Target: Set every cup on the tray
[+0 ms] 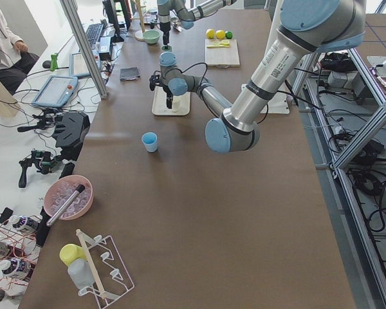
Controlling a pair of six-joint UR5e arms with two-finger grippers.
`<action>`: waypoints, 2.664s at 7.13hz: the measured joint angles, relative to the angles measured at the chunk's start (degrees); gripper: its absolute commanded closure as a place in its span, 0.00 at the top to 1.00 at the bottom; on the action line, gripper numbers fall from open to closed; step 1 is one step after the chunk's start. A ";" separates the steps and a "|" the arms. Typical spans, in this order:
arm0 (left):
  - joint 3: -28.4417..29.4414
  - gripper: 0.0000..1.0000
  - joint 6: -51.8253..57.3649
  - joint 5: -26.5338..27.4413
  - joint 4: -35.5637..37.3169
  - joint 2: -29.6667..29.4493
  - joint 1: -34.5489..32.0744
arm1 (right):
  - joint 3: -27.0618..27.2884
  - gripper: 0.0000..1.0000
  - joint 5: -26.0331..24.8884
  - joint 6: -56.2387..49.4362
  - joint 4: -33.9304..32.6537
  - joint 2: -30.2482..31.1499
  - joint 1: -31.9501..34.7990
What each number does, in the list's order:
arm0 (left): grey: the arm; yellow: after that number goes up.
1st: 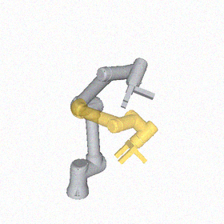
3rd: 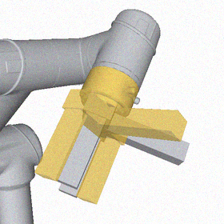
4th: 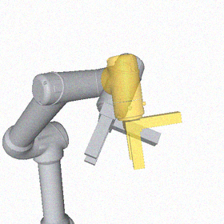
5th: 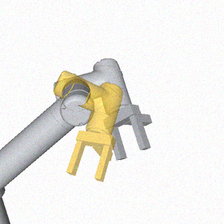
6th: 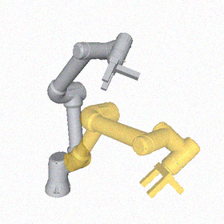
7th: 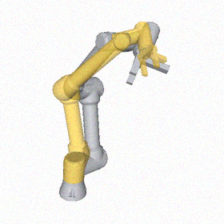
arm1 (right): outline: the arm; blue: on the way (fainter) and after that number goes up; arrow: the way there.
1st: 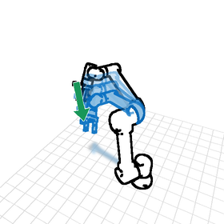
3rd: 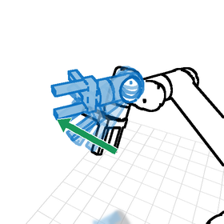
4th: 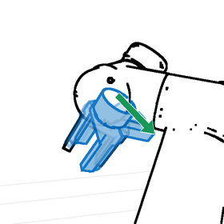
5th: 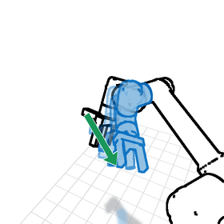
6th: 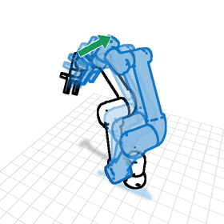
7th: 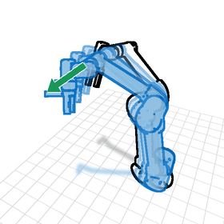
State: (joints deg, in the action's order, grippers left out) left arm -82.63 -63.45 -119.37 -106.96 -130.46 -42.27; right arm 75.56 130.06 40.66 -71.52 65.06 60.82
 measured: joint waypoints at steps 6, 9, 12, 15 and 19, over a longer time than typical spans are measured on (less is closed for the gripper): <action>-4.34 0.98 22.24 -7.49 -0.14 13.26 -13.64 | 0.38 0.00 4.64 7.05 -3.91 -8.94 -2.26; -1.55 0.97 28.86 -7.89 -0.38 16.99 -17.63 | -1.69 0.00 0.73 20.77 -4.43 -18.67 -9.27; 0.89 0.90 28.34 -7.82 -0.60 15.72 -16.71 | -2.45 0.00 -4.17 24.47 -3.97 -20.59 -14.06; 4.14 0.16 27.40 -7.73 -0.82 13.06 -15.26 | -3.57 0.95 -5.06 24.74 -3.03 -20.62 -14.73; 4.97 0.00 24.95 -8.31 -1.04 10.20 -15.13 | -2.16 1.00 -2.92 23.89 -2.97 -20.11 -12.35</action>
State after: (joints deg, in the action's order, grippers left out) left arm -77.66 -38.51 -127.68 -108.00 -120.27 -57.41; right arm 73.41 127.13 64.55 -74.49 44.95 48.47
